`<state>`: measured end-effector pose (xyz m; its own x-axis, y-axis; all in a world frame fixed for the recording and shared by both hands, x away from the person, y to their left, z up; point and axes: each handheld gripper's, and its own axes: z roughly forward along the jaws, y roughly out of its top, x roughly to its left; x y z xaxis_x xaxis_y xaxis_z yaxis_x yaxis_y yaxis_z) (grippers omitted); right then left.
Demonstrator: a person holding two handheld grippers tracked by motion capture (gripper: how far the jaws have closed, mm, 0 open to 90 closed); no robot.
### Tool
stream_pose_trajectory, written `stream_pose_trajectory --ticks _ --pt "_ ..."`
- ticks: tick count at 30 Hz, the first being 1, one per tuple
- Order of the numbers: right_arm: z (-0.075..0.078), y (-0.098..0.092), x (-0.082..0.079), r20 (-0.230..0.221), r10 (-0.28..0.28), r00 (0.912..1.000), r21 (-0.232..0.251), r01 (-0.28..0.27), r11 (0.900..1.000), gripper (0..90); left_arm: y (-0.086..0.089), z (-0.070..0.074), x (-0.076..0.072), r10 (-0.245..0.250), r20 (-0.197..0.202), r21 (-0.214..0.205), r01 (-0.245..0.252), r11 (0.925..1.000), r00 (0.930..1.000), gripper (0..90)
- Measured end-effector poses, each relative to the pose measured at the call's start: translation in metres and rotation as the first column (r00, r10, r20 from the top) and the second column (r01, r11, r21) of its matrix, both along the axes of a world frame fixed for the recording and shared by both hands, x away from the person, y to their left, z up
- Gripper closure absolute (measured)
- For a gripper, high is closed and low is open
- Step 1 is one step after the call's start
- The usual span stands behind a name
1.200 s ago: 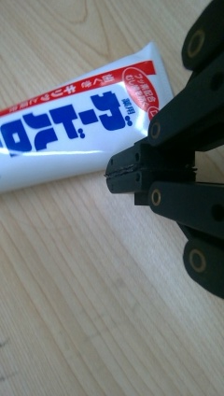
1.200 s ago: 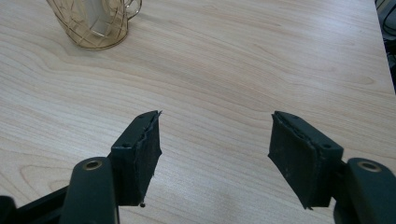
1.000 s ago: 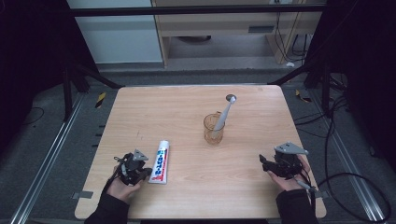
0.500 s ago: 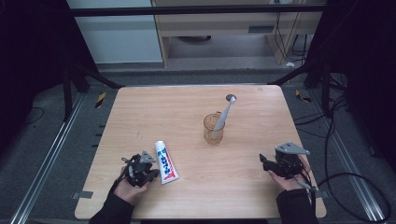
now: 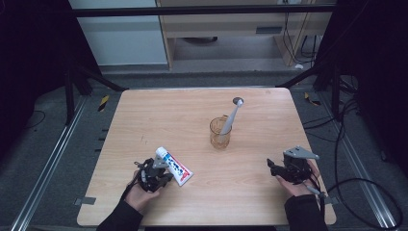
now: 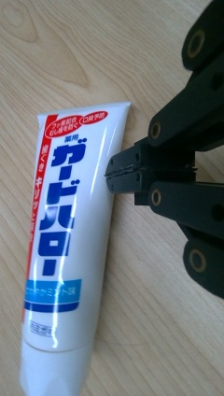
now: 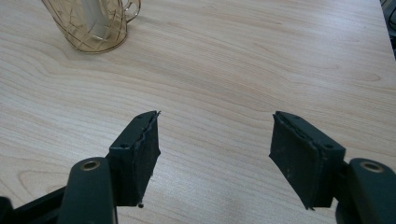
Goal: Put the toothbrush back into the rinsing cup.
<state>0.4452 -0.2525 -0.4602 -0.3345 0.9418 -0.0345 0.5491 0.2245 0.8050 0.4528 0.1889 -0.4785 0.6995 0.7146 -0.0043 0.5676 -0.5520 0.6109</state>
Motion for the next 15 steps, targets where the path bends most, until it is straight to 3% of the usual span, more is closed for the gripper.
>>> stream_pose_trajectory --ticks 10,12,15 --pt "-0.001 0.001 0.001 -0.007 0.000 1.0000 0.001 0.000 1.0000 32.6 -0.006 0.000 0.005 -0.004 0.016 -0.016 0.004 0.9999 0.9999 89.7" --pt "-0.001 0.001 0.001 -0.007 -0.002 1.0000 0.000 0.002 1.0000 32.6 -0.003 0.006 0.005 -0.002 0.027 -0.021 0.003 0.9998 0.9996 89.7" --pt "-0.001 0.001 0.000 -0.007 -0.004 1.0000 0.004 0.004 1.0000 32.6 0.006 0.025 0.014 0.036 0.075 -0.048 -0.032 0.9983 0.9965 89.7"
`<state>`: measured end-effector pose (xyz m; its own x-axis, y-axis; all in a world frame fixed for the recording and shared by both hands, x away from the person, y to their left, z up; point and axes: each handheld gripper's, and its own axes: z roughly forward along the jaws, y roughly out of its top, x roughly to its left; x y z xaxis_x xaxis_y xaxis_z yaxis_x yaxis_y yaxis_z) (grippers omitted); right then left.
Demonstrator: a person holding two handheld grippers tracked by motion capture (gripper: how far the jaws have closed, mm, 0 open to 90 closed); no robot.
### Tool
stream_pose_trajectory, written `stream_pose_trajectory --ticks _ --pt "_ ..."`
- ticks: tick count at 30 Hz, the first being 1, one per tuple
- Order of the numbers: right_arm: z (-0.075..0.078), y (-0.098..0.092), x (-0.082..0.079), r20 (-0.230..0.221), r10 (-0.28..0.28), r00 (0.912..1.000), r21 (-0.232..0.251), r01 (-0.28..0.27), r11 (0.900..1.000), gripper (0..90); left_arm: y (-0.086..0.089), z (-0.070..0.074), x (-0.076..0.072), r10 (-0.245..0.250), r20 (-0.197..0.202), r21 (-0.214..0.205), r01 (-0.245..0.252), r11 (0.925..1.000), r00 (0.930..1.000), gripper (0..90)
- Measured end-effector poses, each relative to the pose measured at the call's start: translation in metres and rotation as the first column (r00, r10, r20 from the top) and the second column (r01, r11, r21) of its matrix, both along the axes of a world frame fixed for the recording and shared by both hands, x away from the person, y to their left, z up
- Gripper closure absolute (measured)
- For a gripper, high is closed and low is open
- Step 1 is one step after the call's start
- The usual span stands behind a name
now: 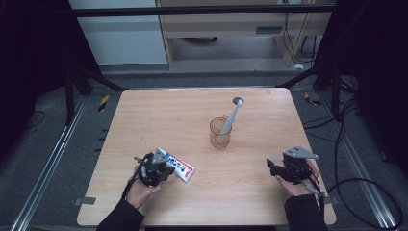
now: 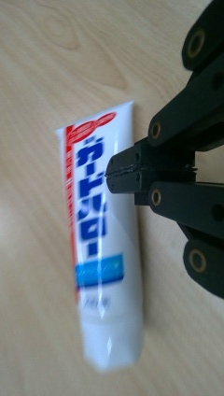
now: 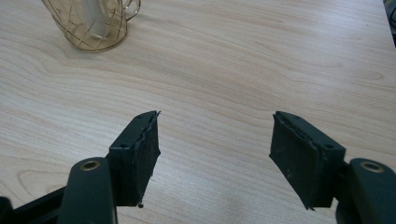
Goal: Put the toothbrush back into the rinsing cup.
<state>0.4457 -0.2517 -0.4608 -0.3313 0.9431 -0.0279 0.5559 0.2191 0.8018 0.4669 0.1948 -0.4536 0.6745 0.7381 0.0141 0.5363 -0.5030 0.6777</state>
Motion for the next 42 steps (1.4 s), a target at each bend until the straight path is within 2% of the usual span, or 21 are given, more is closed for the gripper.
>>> stream_pose_trajectory --ticks 1,2,3,4,5,6,8,9,11,16,18,25,32,42 --pt "0.000 0.000 0.000 0.000 0.000 1.0000 0.000 0.000 1.0000 32.6 0.000 0.000 0.000 0.000 0.000 0.000 0.000 1.0000 1.0000 89.7" --pt "0.000 0.000 0.000 0.001 -0.001 1.0000 0.001 0.001 1.0000 32.5 0.005 0.009 0.010 0.022 0.023 -0.007 -0.021 0.9997 0.9995 89.7" --pt "0.000 0.000 0.000 0.001 -0.001 1.0000 0.001 0.001 1.0000 32.5 0.005 0.009 0.010 0.022 0.023 -0.007 -0.021 0.9997 0.9995 89.7" --pt "0.001 0.000 0.000 0.003 -0.001 1.0000 -0.001 0.001 1.0000 32.6 0.008 0.016 0.021 0.042 0.030 -0.009 -0.041 0.9991 0.9987 89.7" --pt "0.000 0.000 0.000 0.003 -0.002 1.0000 -0.003 0.002 1.0000 32.6 0.008 0.016 0.021 0.042 0.030 -0.009 -0.041 0.9991 0.9987 89.7" --pt "0.000 0.001 0.000 -0.001 -0.002 1.0000 0.002 0.002 1.0000 32.6 0.009 0.018 0.034 0.057 0.041 0.005 -0.057 0.9984 0.9975 89.7" --pt "0.000 0.001 0.000 -0.004 -0.001 1.0000 0.003 0.001 1.0000 32.6 0.009 0.018 0.039 0.062 0.033 0.011 -0.062 0.9980 0.9975 89.7" --pt "-0.001 0.001 0.001 -0.002 0.002 1.0000 -0.004 -0.002 1.0000 32.6 0.009 0.017 0.050 0.063 0.029 0.018 -0.063 0.9978 0.9976 89.7" --pt "-0.002 0.001 0.002 -0.005 0.000 1.0000 -0.005 0.000 1.0000 32.6 0.009 0.014 0.060 0.060 0.023 0.026 -0.061 0.9978 0.9979 89.7" --pt "-0.002 0.000 0.002 -0.008 -0.004 1.0000 -0.002 0.004 1.0000 32.6 0.009 0.006 0.072 0.061 0.016 0.037 -0.062 0.9974 0.9980 89.7" --pt "-0.003 0.000 0.002 -0.009 -0.004 1.0000 -0.001 0.004 1.0000 32.6 0.008 -0.001 0.078 0.070 -0.002 0.042 -0.070 0.9967 0.9975 89.7" --pt "-0.003 0.000 0.002 -0.009 -0.002 1.0000 -0.002 0.002 1.0000 32.6 0.007 -0.008 0.081 0.064 -0.038 0.079 -0.061 0.9950 0.9972 89.8" --pt "-0.003 0.001 0.002 -0.015 -0.002 0.9999 0.001 0.002 1.0000 32.6 0.008 -0.008 0.074 0.062 -0.037 0.099 -0.058 0.9933 0.9974 89.7" --pt "-0.003 0.001 0.002 -0.015 -0.001 0.9999 -0.001 0.001 1.0000 32.6 0.021 -0.009 0.059 0.081 -0.042 0.087 -0.077 0.9933 0.9959 89.8"
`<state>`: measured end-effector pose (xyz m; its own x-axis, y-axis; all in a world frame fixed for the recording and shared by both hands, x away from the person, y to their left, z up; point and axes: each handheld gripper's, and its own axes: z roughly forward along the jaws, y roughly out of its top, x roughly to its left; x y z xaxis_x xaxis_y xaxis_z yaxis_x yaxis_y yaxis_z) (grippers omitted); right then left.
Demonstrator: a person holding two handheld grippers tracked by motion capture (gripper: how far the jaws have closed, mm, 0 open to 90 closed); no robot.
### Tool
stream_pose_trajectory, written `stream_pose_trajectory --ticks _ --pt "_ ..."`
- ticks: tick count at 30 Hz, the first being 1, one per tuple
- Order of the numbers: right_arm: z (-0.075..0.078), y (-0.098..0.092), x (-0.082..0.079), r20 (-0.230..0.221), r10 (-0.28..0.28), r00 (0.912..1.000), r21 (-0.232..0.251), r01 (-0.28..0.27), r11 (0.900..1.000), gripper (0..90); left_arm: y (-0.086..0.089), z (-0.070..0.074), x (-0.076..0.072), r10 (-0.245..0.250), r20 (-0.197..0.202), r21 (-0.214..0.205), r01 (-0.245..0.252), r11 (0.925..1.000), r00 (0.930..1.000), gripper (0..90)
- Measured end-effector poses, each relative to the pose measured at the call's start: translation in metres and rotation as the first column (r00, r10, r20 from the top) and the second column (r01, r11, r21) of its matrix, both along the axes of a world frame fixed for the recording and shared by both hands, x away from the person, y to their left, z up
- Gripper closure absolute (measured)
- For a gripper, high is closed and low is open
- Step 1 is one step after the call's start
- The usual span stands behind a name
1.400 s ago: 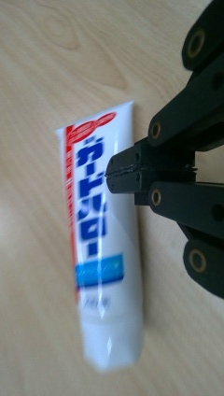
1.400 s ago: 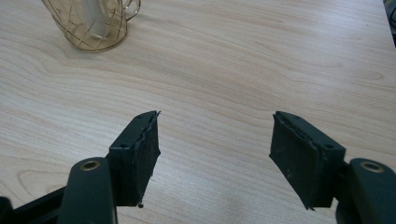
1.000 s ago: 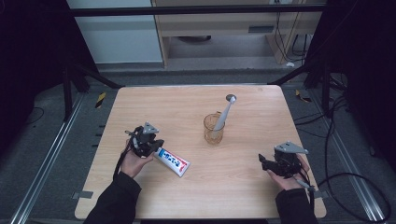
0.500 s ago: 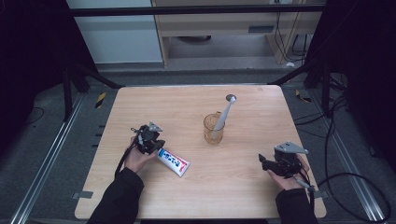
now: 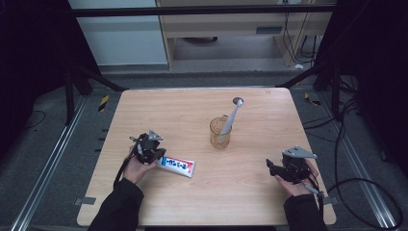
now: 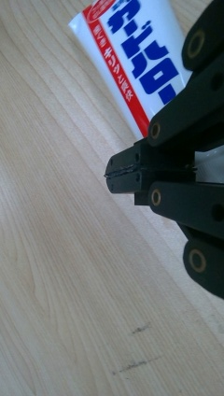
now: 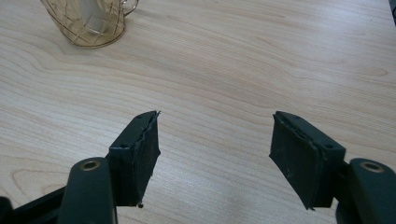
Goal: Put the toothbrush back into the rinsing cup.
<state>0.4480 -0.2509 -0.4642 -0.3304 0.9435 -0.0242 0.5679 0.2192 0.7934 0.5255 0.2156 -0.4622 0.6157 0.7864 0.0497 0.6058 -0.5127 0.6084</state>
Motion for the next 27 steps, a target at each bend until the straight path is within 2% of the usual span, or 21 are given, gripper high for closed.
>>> stream_pose_trajectory --ticks 7,16,20,27 --pt "0.000 0.000 0.000 -0.001 -0.001 1.0000 -0.002 0.001 1.0000 32.6 0.004 0.001 -0.012 0.009 -0.003 0.014 -0.009 0.9999 1.0000 89.7" --pt "0.000 -0.001 -0.001 0.005 -0.006 1.0000 -0.003 0.006 1.0000 32.6 0.008 0.002 -0.028 0.013 0.000 0.003 -0.013 0.9999 0.9999 89.8" --pt "0.001 -0.002 -0.001 0.005 -0.005 1.0000 -0.001 0.005 1.0000 32.6 0.010 0.005 -0.040 0.002 0.003 -0.013 -0.002 0.9999 1.0000 89.7" --pt "0.001 -0.003 -0.001 0.004 -0.008 1.0000 -0.001 0.008 1.0000 32.6 0.010 0.003 -0.051 -0.008 -0.001 -0.013 0.008 0.9999 1.0000 89.7"
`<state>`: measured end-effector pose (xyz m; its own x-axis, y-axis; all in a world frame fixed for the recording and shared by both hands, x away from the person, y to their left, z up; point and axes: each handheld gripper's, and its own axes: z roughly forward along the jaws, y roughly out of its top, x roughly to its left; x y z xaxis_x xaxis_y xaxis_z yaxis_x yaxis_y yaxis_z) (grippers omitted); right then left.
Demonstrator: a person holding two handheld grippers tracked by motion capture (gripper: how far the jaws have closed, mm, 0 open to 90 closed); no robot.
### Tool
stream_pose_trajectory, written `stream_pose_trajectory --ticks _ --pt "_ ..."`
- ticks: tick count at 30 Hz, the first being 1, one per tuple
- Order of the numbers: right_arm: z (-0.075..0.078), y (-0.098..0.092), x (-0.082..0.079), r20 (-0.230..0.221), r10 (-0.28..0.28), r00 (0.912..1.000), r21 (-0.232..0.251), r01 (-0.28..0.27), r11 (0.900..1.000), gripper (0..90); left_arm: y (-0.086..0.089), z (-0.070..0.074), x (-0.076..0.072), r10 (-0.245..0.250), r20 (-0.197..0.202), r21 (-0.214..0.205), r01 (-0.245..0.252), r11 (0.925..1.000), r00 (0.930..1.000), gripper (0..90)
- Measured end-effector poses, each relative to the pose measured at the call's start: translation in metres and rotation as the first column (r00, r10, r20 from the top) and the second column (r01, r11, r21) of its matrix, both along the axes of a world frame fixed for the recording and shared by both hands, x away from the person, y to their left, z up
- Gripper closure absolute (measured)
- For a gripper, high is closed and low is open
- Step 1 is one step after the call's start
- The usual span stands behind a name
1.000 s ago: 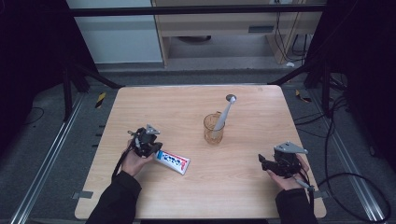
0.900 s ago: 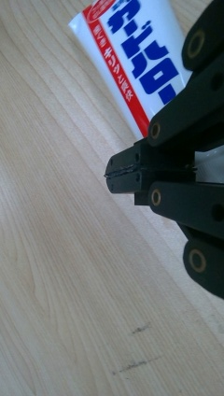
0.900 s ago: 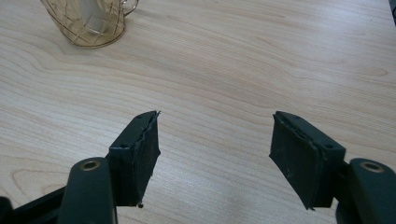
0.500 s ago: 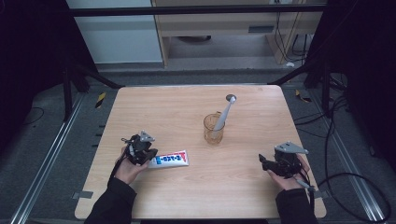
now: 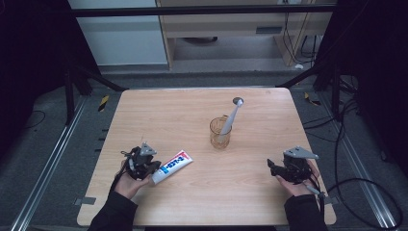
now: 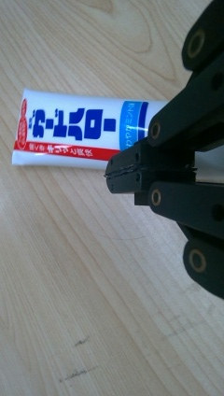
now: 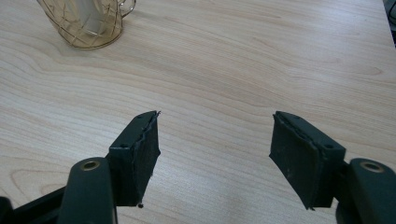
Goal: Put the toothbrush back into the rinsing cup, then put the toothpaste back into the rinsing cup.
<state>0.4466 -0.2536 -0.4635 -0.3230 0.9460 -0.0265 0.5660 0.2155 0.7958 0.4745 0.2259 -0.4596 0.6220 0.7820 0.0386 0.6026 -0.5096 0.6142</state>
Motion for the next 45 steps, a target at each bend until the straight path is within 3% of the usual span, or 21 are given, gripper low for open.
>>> stream_pose_trajectory --ticks 9,21,27,29,32,39,45 --pt "0.000 0.000 0.000 -0.003 0.002 1.0000 0.002 -0.002 1.0000 32.6 0.001 -0.002 -0.002 0.006 -0.009 0.005 -0.006 1.0000 0.9999 88.0" --pt "0.002 -0.003 0.000 0.011 -0.007 0.9999 0.004 0.007 1.0000 31.7 0.005 0.016 0.000 0.045 0.054 -0.055 -0.042 0.9976 0.9975 71.5" --pt "0.003 -0.007 0.000 0.014 -0.016 0.9998 0.006 0.016 0.9999 31.3 -0.003 0.027 0.002 0.016 0.080 -0.063 -0.011 0.9980 0.9966 60.8" --pt "0.003 -0.009 0.000 0.012 -0.019 0.9997 0.008 0.019 0.9998 31.1 -0.007 0.033 0.003 -0.023 0.082 -0.054 0.028 0.9982 0.9963 56.1" --pt "0.002 -0.009 0.000 0.008 -0.020 0.9998 0.011 0.020 0.9997 31.0 -0.009 0.036 0.005 -0.041 0.084 -0.048 0.045 0.9978 0.9956 51.8" --pt "0.004 -0.010 0.000 0.014 -0.020 0.9997 0.002 0.020 0.9998 30.6 -0.019 0.046 0.014 -0.055 0.066 -0.038 0.058 0.9976 0.9963 43.5" --pt "0.002 -0.010 0.002 -0.002 -0.022 0.9998 0.003 0.022 0.9998 30.3 -0.025 0.043 0.019 -0.065 0.041 -0.016 0.066 0.9977 0.9970 40.9"
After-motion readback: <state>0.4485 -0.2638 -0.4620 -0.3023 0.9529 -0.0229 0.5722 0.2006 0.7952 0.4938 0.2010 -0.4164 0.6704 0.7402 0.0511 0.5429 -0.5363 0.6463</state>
